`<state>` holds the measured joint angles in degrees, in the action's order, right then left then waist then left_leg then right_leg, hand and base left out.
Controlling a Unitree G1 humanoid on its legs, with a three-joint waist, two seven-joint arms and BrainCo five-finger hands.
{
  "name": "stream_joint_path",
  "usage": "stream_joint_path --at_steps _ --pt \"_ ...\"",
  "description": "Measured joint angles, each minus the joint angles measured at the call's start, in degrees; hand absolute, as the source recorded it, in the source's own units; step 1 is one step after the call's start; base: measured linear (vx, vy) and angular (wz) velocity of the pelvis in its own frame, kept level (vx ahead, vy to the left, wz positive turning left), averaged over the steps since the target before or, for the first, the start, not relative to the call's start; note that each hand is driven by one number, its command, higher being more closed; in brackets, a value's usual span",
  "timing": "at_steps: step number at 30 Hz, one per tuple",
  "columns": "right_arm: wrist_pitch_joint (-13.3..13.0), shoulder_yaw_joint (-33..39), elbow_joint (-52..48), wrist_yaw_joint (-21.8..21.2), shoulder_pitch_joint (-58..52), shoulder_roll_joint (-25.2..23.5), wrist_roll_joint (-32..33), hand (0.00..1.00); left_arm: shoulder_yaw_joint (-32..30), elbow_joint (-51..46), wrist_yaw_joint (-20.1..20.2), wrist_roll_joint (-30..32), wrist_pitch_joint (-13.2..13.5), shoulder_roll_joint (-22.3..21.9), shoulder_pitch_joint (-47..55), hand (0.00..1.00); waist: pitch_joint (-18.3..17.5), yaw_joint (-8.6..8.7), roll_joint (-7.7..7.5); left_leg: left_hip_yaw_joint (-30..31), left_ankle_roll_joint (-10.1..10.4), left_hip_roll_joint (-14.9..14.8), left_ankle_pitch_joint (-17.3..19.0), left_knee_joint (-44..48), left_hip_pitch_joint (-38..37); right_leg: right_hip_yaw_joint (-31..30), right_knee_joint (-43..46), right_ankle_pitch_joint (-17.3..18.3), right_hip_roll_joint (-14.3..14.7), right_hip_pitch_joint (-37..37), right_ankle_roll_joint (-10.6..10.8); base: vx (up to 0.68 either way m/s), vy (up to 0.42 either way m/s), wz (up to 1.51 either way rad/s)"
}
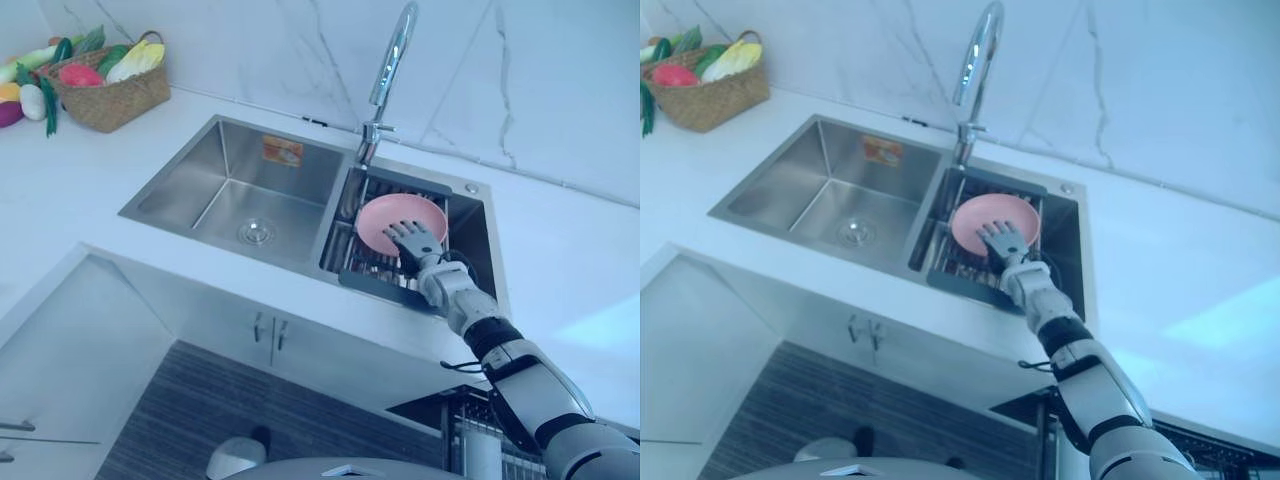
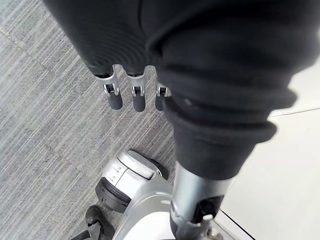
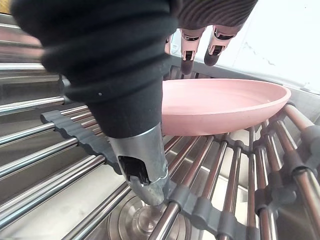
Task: Walk over to the sink, pick up the cup, carry it to the dishwasher, place the cup inside the dishwasher, then close the dishwasher door
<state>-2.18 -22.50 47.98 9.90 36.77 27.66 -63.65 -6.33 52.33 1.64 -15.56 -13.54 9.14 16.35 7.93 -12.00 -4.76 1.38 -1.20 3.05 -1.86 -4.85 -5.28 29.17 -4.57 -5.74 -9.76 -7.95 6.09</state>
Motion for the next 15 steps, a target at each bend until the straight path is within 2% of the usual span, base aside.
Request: stream_joint_path --at_steps 2,5,7,15 --pt "0.31 -0.01 0.69 1.12 0.43 0.07 -0.95 0.0 0.05 0.0 0.08 0.01 0.15 0.0 -0.01 0.0 0.21 -0.13 0.04 0.08 0.02 0.01 -0.02 0.0 0.04 0.07 0.0 0.0 0.0 0.0 0.0 0.0 0.002 0.03" --pt "2.12 0.0 2.67 5.96 0.8 0.04 -2.09 0.0 0.23 0.13 0.65 0.27 0.23 -0.01 0.06 0.0 0.42 -0.74 0.2 0.26 0.03 0.07 -0.05 -0.01 0.08 0.23 0.02 0.01 -0.04 -0.04 -0.01 0.0 0.0 0.01" --pt "3.22 0.07 3.27 7.46 0.81 0.04 -2.24 0.0 0.25 0.36 1.14 1.12 0.27 -0.01 0.16 0.0 0.45 -0.77 0.23 0.3 -0.02 0.12 -0.08 -0.02 0.09 0.26 0.04 0.03 -0.08 -0.04 -0.05 0.0 0.0 0.0" --pt "4.08 0.24 4.91 8.42 2.04 0.04 -4.31 0.0 0.38 0.82 1.23 1.2 0.7 0.01 0.16 0.0 1.33 -0.75 0.38 0.36 -0.11 0.22 -0.16 -0.04 0.09 0.26 0.09 0.18 -0.16 -0.05 -0.28 0.0 0.0 0.0"
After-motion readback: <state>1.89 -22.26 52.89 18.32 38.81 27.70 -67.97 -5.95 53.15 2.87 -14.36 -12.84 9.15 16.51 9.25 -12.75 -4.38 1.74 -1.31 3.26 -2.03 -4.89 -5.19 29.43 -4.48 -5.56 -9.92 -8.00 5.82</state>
